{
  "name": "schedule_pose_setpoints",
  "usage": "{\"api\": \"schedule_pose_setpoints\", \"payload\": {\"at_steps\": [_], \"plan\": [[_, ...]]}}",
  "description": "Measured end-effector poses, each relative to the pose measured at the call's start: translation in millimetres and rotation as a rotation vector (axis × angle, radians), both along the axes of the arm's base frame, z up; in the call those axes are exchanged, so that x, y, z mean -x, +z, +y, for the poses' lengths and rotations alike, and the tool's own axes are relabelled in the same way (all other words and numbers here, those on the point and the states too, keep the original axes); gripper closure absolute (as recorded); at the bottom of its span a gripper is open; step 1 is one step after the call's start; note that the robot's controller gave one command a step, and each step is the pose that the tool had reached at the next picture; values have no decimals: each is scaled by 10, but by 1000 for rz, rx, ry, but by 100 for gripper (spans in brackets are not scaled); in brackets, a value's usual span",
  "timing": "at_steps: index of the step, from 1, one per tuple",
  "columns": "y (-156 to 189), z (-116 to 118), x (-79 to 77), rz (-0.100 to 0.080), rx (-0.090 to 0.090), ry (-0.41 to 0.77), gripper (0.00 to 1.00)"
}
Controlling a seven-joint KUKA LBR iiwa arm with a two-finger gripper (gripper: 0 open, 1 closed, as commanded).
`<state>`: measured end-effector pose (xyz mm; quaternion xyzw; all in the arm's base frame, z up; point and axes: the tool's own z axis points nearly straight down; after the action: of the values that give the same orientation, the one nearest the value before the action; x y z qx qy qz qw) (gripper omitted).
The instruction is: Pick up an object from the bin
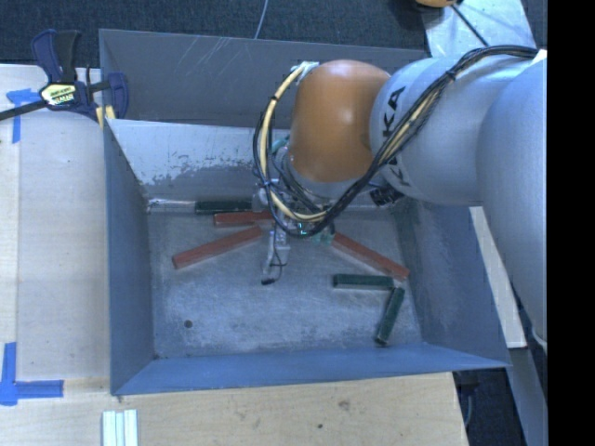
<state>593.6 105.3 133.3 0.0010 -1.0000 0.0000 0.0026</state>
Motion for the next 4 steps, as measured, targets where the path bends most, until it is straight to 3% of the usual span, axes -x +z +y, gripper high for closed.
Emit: {"api": "schedule_pose_setpoints", "payload": {"at_steps": [1,2,3,4], "plan": [[48,-3,-20,-8,-1,-2,0],[-401,48,-254,-17,-2,21,0],[-603,725,-238,-14,-4,123,100],[-604,724,-238,-14,-4,122,100]]}}
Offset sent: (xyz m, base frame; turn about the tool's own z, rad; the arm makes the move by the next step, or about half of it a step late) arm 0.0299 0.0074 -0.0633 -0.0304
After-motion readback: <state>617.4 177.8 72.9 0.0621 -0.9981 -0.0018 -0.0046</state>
